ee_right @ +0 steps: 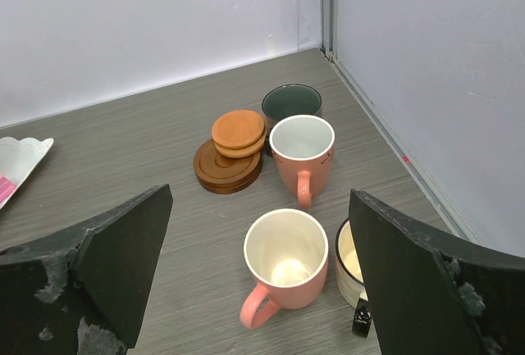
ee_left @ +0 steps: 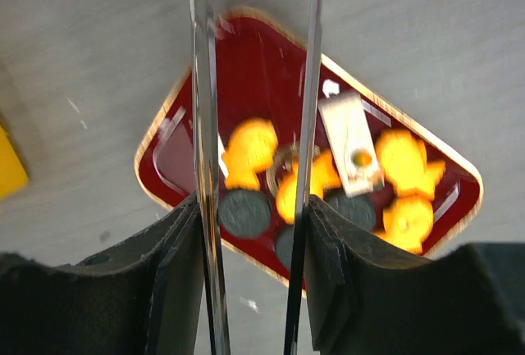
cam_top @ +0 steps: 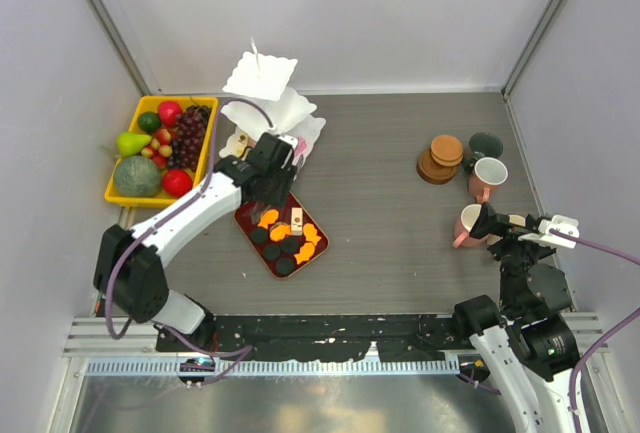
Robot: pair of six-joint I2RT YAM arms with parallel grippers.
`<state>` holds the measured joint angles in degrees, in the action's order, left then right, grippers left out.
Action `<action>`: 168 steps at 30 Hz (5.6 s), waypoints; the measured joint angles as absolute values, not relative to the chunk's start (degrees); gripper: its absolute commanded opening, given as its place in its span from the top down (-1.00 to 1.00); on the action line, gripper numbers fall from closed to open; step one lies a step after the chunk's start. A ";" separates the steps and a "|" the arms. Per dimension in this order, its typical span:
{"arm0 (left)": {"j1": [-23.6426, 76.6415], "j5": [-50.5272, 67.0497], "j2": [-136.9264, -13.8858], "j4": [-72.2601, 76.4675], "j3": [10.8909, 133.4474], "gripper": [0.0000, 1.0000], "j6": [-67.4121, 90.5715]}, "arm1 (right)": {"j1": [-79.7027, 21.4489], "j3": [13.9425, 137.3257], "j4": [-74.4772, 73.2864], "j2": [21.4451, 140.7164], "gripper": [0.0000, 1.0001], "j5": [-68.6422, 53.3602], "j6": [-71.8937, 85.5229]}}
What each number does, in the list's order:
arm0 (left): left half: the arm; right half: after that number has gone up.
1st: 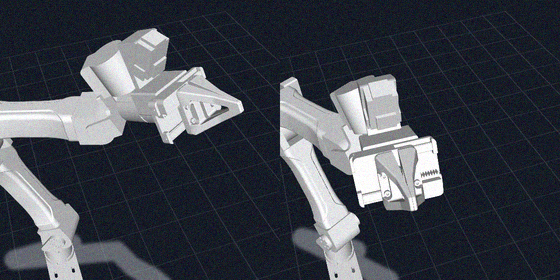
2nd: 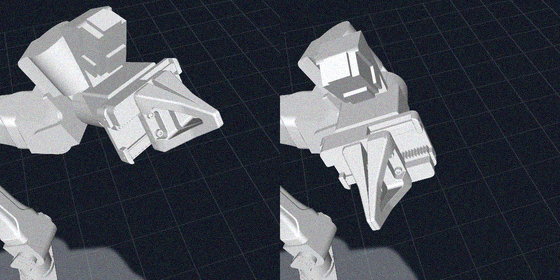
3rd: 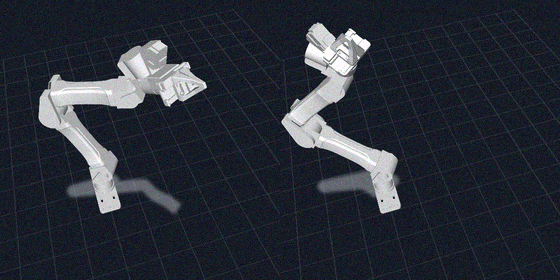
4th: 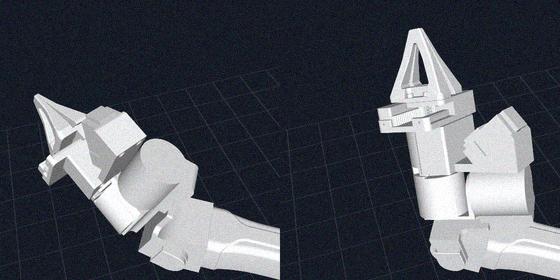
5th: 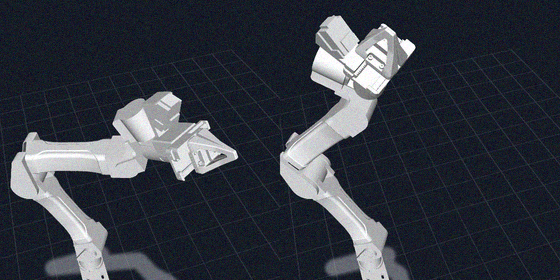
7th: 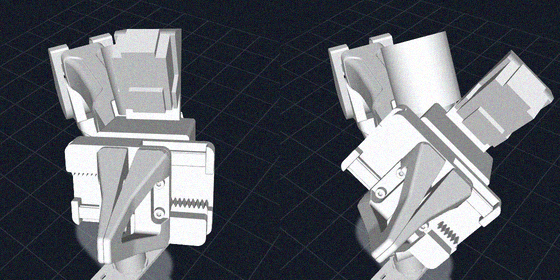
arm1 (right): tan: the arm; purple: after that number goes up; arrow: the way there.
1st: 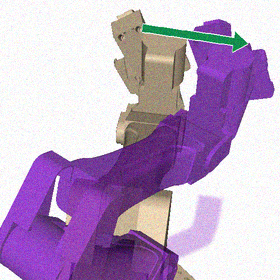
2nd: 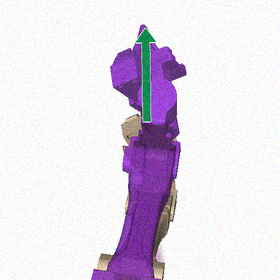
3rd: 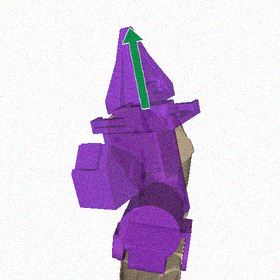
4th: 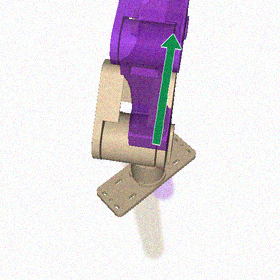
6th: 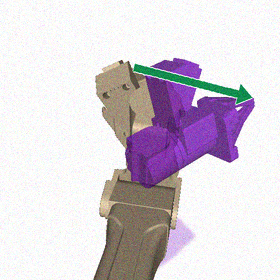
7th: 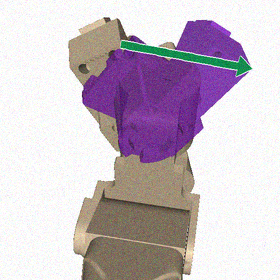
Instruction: Serve the afternoon tea
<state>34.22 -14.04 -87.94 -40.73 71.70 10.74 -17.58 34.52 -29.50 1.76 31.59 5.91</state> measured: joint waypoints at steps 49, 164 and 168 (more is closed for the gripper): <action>47.99 -7.94 -66.13 -47.11 48.62 0.51 34.17 | -17.58 34.48 -29.45 1.76 -0.91 31.57 5.91; 25.10 1.78 -67.40 -50.41 48.23 -0.14 19.07 | -17.58 34.24 -29.10 1.74 -0.91 31.18 5.89; 25.17 1.19 -68.47 -50.37 48.05 -0.05 19.05 | -17.58 34.22 -29.08 1.74 -0.91 31.18 5.89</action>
